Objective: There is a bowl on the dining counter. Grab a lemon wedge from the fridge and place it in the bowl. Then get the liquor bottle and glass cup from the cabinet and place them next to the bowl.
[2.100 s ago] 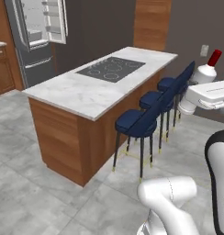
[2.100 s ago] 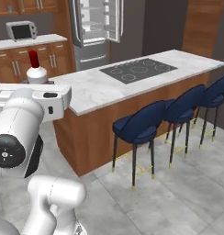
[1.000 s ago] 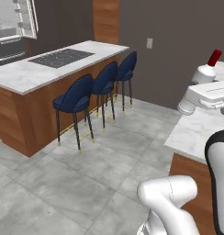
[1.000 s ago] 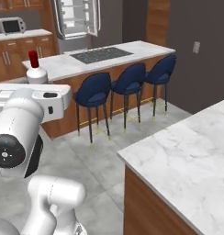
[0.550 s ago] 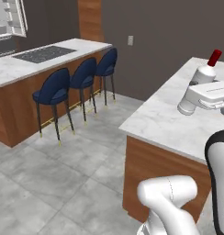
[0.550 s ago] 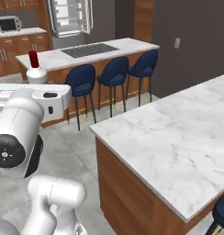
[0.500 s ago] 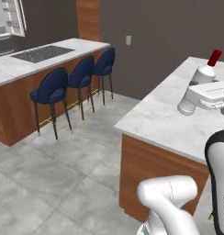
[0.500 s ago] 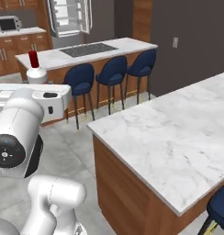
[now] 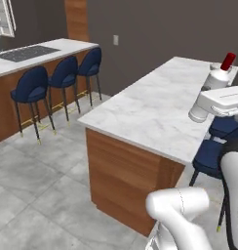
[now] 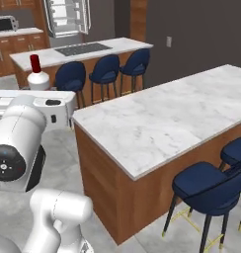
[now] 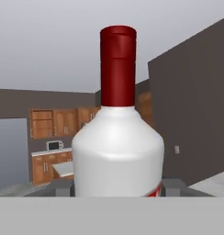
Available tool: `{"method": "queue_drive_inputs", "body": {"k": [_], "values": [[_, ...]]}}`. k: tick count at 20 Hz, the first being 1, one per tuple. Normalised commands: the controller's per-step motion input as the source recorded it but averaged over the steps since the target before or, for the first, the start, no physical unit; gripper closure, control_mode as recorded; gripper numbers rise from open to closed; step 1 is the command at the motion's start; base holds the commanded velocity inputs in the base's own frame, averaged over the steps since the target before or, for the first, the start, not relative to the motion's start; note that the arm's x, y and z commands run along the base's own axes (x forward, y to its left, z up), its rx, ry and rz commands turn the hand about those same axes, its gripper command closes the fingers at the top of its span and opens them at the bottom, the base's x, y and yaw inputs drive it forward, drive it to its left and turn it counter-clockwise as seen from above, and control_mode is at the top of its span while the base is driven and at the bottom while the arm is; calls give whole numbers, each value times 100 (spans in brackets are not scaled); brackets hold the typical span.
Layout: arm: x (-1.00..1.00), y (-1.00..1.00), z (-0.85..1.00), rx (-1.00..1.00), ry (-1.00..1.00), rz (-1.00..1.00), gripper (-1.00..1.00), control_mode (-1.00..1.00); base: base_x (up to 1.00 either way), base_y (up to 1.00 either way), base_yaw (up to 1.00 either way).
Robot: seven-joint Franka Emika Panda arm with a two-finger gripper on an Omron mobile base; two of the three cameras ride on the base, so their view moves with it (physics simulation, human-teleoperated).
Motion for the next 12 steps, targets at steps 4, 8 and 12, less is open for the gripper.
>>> {"method": "queue_drive_inputs", "body": {"k": [4,8,12], "values": [[0,0,0,0,0,0,100,100,-9,-100,0],[0,0,0,0,0,0,100,100,0,-100,2],[0,0,0,0,0,0,100,100,5,-100,6]]}}
